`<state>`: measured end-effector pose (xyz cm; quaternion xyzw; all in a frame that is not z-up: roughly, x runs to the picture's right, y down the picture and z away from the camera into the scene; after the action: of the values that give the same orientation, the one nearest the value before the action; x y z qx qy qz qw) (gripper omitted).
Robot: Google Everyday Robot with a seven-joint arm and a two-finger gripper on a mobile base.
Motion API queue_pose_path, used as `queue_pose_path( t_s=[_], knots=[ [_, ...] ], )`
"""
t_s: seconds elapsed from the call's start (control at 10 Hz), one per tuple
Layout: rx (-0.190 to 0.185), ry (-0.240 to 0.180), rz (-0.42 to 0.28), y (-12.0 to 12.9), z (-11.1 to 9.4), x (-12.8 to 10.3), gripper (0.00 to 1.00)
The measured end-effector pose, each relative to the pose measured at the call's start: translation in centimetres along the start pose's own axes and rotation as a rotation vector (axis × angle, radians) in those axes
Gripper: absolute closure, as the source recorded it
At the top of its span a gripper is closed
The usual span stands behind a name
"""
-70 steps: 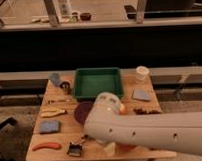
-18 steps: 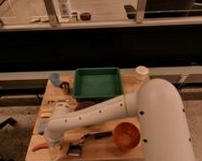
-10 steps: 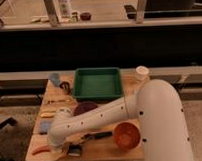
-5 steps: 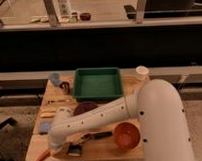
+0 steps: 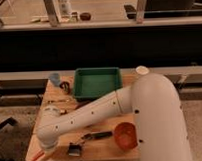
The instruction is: Place pepper in table surface
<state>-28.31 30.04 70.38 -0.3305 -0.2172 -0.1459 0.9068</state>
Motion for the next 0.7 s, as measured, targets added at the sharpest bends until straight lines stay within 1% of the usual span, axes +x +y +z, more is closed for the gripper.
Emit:
queue_pose_path(
  t_s=[0.1,0.3,0.5,0.7],
  knots=[
    [-0.001,0.03,0.027,0.1,-0.9,-0.8,1.0],
    [-0.007,0.061,0.08,-0.1,-1.5,-1.3,1.0],
    [-0.027,0.055,0.127,-0.9,-1.5,-1.7,1.0],
    [-0.034,0.037,0.149,-1.7,-1.7,-2.0,1.0]
  ],
)
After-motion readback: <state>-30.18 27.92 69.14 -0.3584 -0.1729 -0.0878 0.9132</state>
